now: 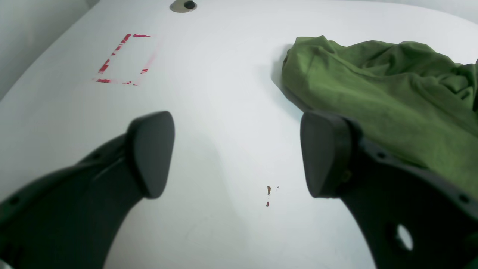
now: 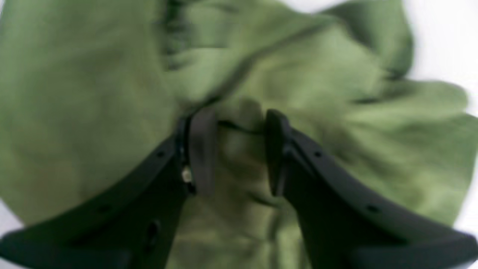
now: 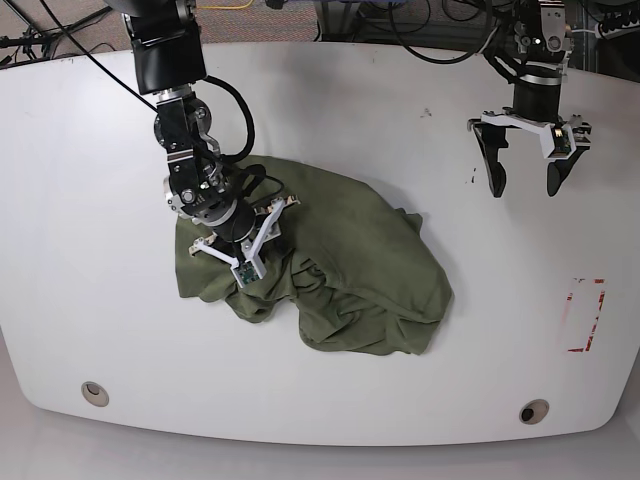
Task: Fold the T-shirt properly
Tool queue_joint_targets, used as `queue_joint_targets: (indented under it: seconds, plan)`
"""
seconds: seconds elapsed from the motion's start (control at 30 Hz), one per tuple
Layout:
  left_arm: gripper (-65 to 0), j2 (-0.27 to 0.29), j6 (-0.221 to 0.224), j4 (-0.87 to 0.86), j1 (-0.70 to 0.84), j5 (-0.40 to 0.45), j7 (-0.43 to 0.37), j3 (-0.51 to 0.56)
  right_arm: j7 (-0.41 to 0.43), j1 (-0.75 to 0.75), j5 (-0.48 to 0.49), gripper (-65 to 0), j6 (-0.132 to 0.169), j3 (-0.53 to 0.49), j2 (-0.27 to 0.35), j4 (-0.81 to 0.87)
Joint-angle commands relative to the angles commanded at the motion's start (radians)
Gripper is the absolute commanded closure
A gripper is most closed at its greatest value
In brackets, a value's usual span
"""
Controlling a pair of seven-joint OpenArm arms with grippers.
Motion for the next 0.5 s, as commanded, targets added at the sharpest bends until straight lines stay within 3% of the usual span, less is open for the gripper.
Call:
queue_joint_targets:
  seconds: [0.1,0.5]
  plan:
    - [-49.3,-0.003,-0.002,-0.001,-0.002,0.002,0.002,-0.002,0.002,-0.029,0.001,-9.0,0.014,0.078,0.002,-0.012]
    - [-49.6,-0.006,-0.014,-0.001,-0.009,0.004,0.011,-0.001,-0.010,-0.134,0.010,-7.2,0.027,0.199,0.001,0.111]
